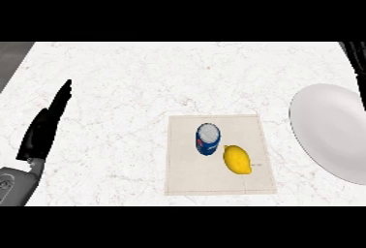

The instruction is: Pick the can from the placemat and place it in the plate

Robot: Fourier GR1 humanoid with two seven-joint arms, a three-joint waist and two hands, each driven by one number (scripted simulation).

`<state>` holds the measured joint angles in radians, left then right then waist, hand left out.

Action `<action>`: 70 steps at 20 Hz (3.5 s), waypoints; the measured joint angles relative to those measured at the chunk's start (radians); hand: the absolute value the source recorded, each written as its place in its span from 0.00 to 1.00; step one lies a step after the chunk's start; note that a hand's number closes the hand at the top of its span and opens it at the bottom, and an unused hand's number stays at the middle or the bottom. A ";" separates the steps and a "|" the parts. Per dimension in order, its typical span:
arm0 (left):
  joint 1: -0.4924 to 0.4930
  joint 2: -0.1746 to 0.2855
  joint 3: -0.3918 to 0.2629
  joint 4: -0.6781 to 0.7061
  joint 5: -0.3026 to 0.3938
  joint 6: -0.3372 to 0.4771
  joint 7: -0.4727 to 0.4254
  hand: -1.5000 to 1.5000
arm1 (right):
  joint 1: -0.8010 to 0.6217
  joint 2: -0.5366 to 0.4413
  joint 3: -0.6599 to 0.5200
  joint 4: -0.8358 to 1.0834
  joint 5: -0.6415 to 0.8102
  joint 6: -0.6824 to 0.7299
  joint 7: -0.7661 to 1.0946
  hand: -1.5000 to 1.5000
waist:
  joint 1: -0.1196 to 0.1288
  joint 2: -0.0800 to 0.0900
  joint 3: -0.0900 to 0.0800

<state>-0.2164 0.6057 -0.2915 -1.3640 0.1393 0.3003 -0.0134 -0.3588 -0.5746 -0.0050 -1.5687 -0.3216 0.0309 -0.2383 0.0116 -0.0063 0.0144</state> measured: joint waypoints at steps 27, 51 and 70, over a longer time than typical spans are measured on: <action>-0.019 -0.186 0.052 0.011 0.178 -0.066 0.100 0.50 | -0.412 0.117 0.493 0.661 0.375 0.471 -0.480 0.00 | 0.041 0.022 -0.012; 0.044 -0.207 0.132 -0.034 0.124 -0.106 0.135 0.50 | -0.560 0.240 0.725 0.766 0.815 0.384 -0.474 0.00 | -0.002 0.007 -0.014; 0.038 -0.273 0.203 -0.012 0.050 -0.156 0.141 0.50 | -0.551 0.389 0.674 0.846 1.087 0.374 -0.452 0.00 | -0.005 0.003 -0.017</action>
<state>-0.1785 0.3331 -0.0886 -1.3759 0.1893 0.1445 0.1272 -0.9099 -0.1858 0.6691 -0.7222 0.7653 0.4050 -0.6904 0.0069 -0.0035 -0.0031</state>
